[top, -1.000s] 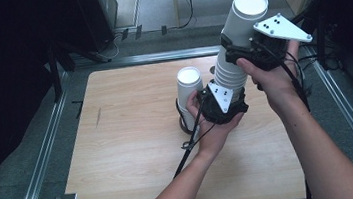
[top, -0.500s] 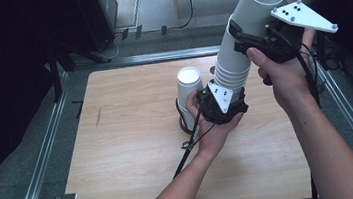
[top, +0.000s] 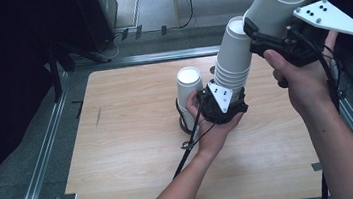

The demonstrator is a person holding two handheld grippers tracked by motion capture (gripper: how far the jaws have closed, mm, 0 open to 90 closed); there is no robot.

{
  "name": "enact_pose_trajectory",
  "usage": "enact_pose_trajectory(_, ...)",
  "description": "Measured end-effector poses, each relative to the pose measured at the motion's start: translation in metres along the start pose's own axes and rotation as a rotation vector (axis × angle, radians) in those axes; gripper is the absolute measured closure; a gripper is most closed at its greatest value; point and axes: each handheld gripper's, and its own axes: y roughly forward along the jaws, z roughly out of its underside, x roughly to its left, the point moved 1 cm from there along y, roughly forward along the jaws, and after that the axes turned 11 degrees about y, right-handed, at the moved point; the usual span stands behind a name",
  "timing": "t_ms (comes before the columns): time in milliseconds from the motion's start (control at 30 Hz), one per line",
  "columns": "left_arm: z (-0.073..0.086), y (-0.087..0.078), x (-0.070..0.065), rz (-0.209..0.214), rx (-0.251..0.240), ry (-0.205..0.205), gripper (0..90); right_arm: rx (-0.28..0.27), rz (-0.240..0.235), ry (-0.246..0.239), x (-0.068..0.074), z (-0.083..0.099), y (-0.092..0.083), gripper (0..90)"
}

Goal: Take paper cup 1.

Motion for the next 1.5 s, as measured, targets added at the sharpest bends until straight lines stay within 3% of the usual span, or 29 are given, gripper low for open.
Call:
enact_pose_trajectory(233, 0.001, -0.008, 0.005, 0.045, 0.006, -0.002, 13.2, 0.011, 0.008, -0.006, -0.009, 0.009, -0.013, 13.5)
enact_pose_trajectory(467, 0.006, -0.032, 0.007, 0.11, -0.014, 0.006, 13.0, 0.03, 0.025, -0.027, -0.014, 0.025, -0.024, 13.0)
enact_pose_trajectory(700, 0.011, -0.058, 0.019, 0.111, -0.02, -0.003, 13.0, 0.066, 0.041, 0.017, -0.024, 0.049, -0.036, 13.0)
enact_pose_trajectory(767, 0.015, -0.065, 0.022, 0.106, -0.015, 0.014, 13.0, 0.068, 0.049, 0.036, -0.027, 0.056, -0.04, 12.9)
enact_pose_trajectory(1033, 0.037, -0.088, 0.03, 0.119, 0.02, 0.005, 13.0, 0.112, 0.046, 0.082, -0.039, 0.092, -0.051, 12.8)
enact_pose_trajectory(1267, 0.053, -0.106, 0.044, 0.121, 0.052, -0.005, 13.0, 0.138, 0.061, 0.094, -0.045, 0.121, -0.058, 12.9)
enact_pose_trajectory(1500, 0.07, -0.123, 0.056, 0.129, 0.063, -0.018, 12.1, 0.161, 0.05, 0.045, -0.04, 0.147, -0.062, 13.0)
